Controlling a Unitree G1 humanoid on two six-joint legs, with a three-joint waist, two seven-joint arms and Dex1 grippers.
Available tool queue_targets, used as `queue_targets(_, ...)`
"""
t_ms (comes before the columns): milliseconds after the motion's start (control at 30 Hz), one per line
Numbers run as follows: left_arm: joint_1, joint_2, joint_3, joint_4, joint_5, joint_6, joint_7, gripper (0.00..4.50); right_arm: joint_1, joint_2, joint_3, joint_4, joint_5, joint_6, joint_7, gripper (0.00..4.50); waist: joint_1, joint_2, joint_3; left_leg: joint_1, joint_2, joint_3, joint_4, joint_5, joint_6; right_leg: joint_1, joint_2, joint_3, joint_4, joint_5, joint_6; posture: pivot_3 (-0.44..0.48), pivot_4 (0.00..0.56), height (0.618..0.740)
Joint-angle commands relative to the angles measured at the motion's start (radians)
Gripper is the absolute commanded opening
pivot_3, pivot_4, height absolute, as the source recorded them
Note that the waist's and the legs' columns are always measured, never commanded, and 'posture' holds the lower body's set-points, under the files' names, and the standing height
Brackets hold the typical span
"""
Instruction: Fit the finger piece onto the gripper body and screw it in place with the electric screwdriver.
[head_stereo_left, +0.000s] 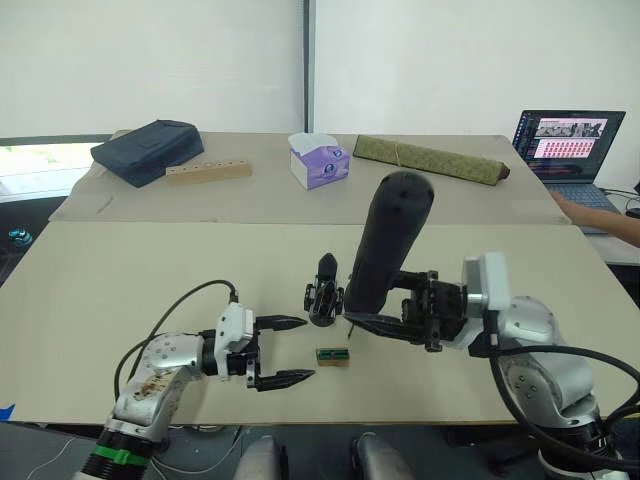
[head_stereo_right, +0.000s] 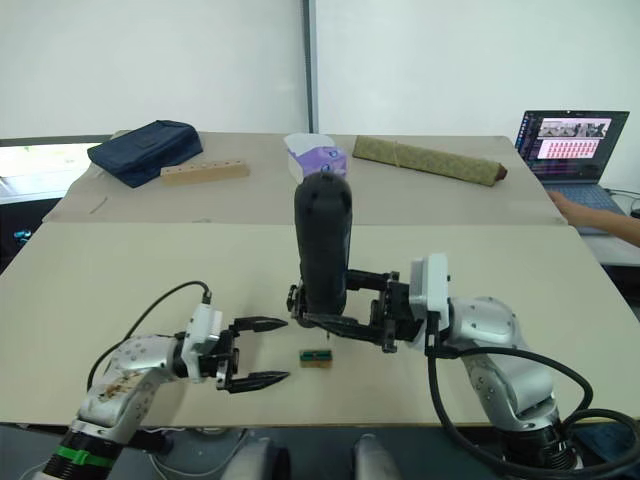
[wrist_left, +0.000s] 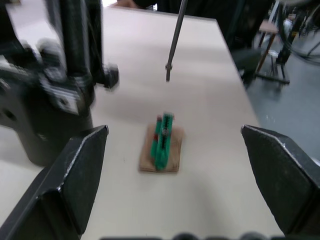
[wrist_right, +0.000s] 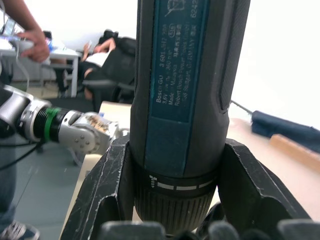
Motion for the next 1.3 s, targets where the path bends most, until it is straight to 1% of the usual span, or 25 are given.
queue_targets(33,0.014,0.058,0.068,-0.083,-0.104,0.082,-0.03,4.5,-0.054,-0.014,-0.069,-0.048,0.078,0.027,-0.03,1.92,-0.002,-0.001,0.001,0.0,0.0,0.0,0.0,0.0,0.0,0.0,0.0,0.0,0.0,0.0,0.0,0.0,0.15,0.74)
queue_targets(100,0.013,0.087,0.103,-0.109,-0.156,0.137,-0.028,4.5,-0.079,-0.023,-0.089,-0.037,0.099,0.044,-0.038,1.92,-0.002,-0.001,0.001,0.0,0.0,0.0,0.0,0.0,0.0,0.0,0.0,0.0,0.0,0.0,0.0,0.0,0.15,0.74)
queue_targets(200,-0.013,0.098,0.149,-0.121,-0.204,0.189,0.001,4.5,-0.118,-0.029,-0.113,-0.014,0.119,0.064,-0.049,1.92,-0.001,-0.002,0.002,0.0,0.0,0.0,0.0,0.0,0.0,0.0,0.0,0.0,0.0,0.0,0.0,0.0,0.15,0.74)
queue_targets(400,-0.076,0.071,0.191,-0.091,-0.213,0.215,0.066,4.5,-0.196,-0.025,-0.132,0.051,0.132,0.093,-0.066,1.92,0.0,-0.003,0.003,0.0,0.0,0.0,0.0,0.0,0.0,0.0,0.0,0.0,0.0,0.0,0.0,0.0,0.15,0.74)
queue_targets(600,-0.147,0.041,0.152,-0.004,-0.125,0.183,0.1,4.5,-0.274,-0.009,-0.115,0.143,0.112,0.099,-0.055,1.92,0.0,-0.004,0.004,0.0,-0.001,0.0,0.0,0.0,0.0,0.0,0.0,0.0,0.0,0.0,0.0,0.0,0.15,0.74)
queue_targets(833,-0.195,0.012,0.085,0.117,-0.022,0.103,0.046,4.5,-0.341,0.026,-0.074,0.194,0.098,0.121,-0.057,1.92,-0.001,-0.004,0.004,-0.001,-0.001,0.0,0.0,0.0,0.0,-0.001,0.0,0.0,0.0,0.0,-0.001,0.0,0.15,0.74)
queue_targets(1167,-0.227,-0.038,0.057,0.235,0.049,-0.002,0.016,4.5,-0.432,0.111,0.001,0.207,0.066,0.191,-0.129,1.92,-0.001,-0.004,0.004,-0.002,0.0,0.0,0.0,0.0,0.0,-0.002,0.0,0.0,0.0,0.001,-0.001,0.0,0.15,0.74)
queue_targets(1300,-0.239,-0.052,0.055,0.265,0.065,-0.027,0.014,4.5,-0.447,0.121,0.014,0.226,0.055,0.213,-0.126,1.92,0.001,-0.004,0.004,-0.002,-0.001,0.0,0.0,0.0,0.0,-0.001,0.0,0.0,0.0,0.001,-0.001,0.0,0.15,0.74)
